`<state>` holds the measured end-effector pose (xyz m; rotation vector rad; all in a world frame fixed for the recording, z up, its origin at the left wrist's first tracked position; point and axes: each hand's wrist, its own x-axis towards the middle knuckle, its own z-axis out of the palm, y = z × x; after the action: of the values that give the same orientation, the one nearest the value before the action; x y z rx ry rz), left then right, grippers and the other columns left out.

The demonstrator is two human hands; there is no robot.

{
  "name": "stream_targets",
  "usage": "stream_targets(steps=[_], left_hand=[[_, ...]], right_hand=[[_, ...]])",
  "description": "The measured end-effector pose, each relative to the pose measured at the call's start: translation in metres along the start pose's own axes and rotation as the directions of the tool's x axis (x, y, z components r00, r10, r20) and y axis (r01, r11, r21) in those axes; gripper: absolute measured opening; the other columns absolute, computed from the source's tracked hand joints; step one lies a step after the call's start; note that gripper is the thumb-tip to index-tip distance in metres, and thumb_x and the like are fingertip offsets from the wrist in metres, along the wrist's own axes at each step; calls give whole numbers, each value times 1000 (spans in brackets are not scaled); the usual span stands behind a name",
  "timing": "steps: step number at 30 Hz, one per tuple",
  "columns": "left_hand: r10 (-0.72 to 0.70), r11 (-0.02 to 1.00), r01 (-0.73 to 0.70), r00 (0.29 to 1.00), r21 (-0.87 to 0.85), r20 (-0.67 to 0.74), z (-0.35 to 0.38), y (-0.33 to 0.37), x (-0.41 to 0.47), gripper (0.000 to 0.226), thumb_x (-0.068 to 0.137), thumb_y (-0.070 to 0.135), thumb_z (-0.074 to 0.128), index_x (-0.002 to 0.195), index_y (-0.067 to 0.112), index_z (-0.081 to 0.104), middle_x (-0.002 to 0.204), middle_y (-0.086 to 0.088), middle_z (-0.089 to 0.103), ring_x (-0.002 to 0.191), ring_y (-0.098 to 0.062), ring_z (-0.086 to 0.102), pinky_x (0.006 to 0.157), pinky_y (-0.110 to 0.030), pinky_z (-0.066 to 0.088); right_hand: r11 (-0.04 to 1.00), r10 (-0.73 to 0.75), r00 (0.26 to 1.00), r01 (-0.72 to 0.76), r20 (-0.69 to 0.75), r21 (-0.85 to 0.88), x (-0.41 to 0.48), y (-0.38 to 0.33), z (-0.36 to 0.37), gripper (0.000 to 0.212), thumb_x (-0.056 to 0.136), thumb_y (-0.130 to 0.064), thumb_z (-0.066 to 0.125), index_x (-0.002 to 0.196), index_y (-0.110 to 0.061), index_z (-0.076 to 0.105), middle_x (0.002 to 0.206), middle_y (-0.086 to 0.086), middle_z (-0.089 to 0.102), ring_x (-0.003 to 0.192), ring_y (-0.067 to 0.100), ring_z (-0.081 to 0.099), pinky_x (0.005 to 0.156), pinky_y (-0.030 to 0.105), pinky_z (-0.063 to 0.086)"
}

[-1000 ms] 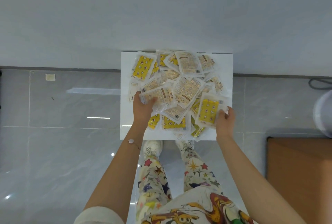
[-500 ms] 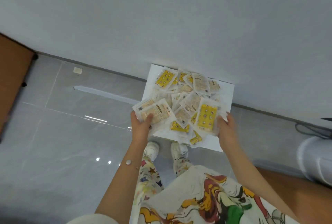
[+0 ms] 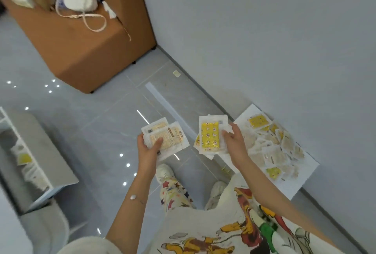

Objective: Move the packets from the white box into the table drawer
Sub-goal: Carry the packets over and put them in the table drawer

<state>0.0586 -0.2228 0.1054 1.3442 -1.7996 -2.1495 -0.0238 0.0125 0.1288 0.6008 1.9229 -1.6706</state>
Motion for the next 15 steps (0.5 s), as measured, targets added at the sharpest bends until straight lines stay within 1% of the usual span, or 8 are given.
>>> stream_targets(steps=[1, 3, 4, 5, 7, 10, 12, 15], left_hand=[[15, 1000, -16, 999, -24, -31, -20, 9, 0, 40, 89, 7, 64, 120, 18, 41, 111, -1, 63, 99, -20, 66, 77, -34, 58], [30, 997, -37, 995, -71, -92, -59, 23, 2, 40, 89, 8, 64, 120, 18, 41, 109, 1, 63, 98, -18, 66, 76, -32, 57], [32, 994, -45, 991, -98, -130, -79, 28, 4, 40, 89, 8, 65, 119, 19, 41, 109, 1, 63, 97, -18, 66, 76, -33, 57], [30, 991, -51, 986, -126, -166, -98, 34, 6, 40, 89, 8, 65, 119, 19, 41, 109, 0, 63, 98, -19, 66, 77, -34, 57], [6, 982, -48, 975, -182, -220, -135, 40, 11, 41, 89, 10, 66, 120, 20, 41, 113, -2, 63, 100, -21, 66, 81, -38, 56], [-35, 966, -40, 958, -254, -285, -186, 49, 17, 45, 89, 12, 66, 125, 18, 41, 117, -4, 63, 103, -24, 65, 85, -41, 56], [-49, 955, -55, 940, -292, -338, -217, 57, 21, 43, 89, 12, 66, 124, 20, 42, 115, -1, 63, 102, -23, 65, 83, -39, 56], [-37, 944, -104, 910, -313, -414, -258, 68, 26, 44, 89, 10, 65, 123, 21, 40, 115, 1, 60, 100, -18, 64, 76, -31, 55]], right_hand=[[1000, -17, 1000, 17, 22, -11, -3, -10, 22, 23, 100, -7, 43, 119, -21, 46, 112, 9, 60, 82, 8, 62, 58, 17, 52], [997, -48, 997, 52, 64, -62, -9, -26, 66, 23, 100, -8, 45, 120, -17, 46, 117, 8, 59, 87, 11, 63, 65, 21, 53], [993, -63, 994, 71, 89, -95, -12, -33, 88, 24, 100, -9, 45, 123, -15, 46, 117, 7, 59, 87, 11, 63, 64, 20, 53], [987, -80, 991, 94, 110, -127, -15, -39, 111, 24, 100, -9, 44, 123, -14, 46, 114, 6, 59, 85, 9, 62, 61, 16, 52], [973, -128, 978, 157, 167, -169, -22, -52, 154, 20, 100, -7, 43, 118, -15, 46, 107, 4, 60, 80, 5, 61, 53, 9, 49], [953, -157, 955, 212, 250, -214, -35, -65, 215, 20, 100, -7, 42, 116, -18, 44, 99, 3, 64, 79, 7, 64, 54, 11, 50], [954, -148, 941, 217, 306, -206, -40, -72, 254, 19, 100, -9, 42, 116, -19, 45, 105, 6, 65, 84, 12, 66, 57, 14, 53], [948, -141, 914, 236, 381, -213, -43, -81, 311, 21, 100, -9, 43, 119, -18, 46, 115, 12, 65, 96, 23, 67, 65, 20, 56]])
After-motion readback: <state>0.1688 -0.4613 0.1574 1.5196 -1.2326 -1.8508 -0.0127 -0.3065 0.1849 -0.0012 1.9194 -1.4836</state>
